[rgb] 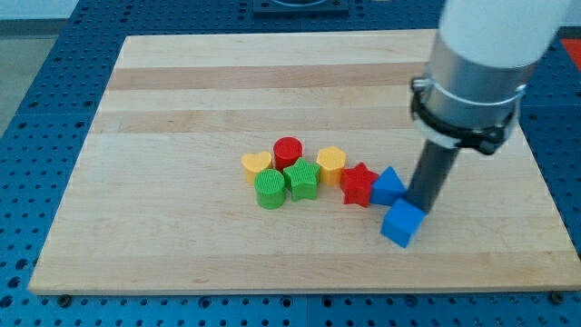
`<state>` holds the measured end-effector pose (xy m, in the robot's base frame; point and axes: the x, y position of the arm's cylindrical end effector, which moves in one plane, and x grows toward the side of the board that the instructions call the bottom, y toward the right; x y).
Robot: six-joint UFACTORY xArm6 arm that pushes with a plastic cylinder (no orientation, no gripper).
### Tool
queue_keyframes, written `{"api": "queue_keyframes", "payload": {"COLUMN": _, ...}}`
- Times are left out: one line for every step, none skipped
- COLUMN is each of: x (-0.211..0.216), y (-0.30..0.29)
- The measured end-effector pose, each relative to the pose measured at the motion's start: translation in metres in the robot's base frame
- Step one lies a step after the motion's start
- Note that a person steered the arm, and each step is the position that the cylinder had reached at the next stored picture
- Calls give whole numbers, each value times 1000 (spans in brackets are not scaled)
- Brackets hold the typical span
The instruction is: Move the blue cube to the bottom side of the group of blocks
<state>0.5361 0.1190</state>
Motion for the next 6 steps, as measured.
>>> {"api": "queue_keyframes", "payload": {"x": 9, "y": -34}}
{"api": "queue_keyframes", "payload": {"x": 4, "y": -40}}
{"api": "queue_keyframes", "payload": {"x": -25, "y": 0}}
{"api": "queue_keyframes", "payload": {"x": -11, "y": 27}}
{"api": "queue_keyframes", "payload": {"x": 20, "y": 0}}
{"api": "queue_keyframes", "payload": {"x": 26, "y": -27}}
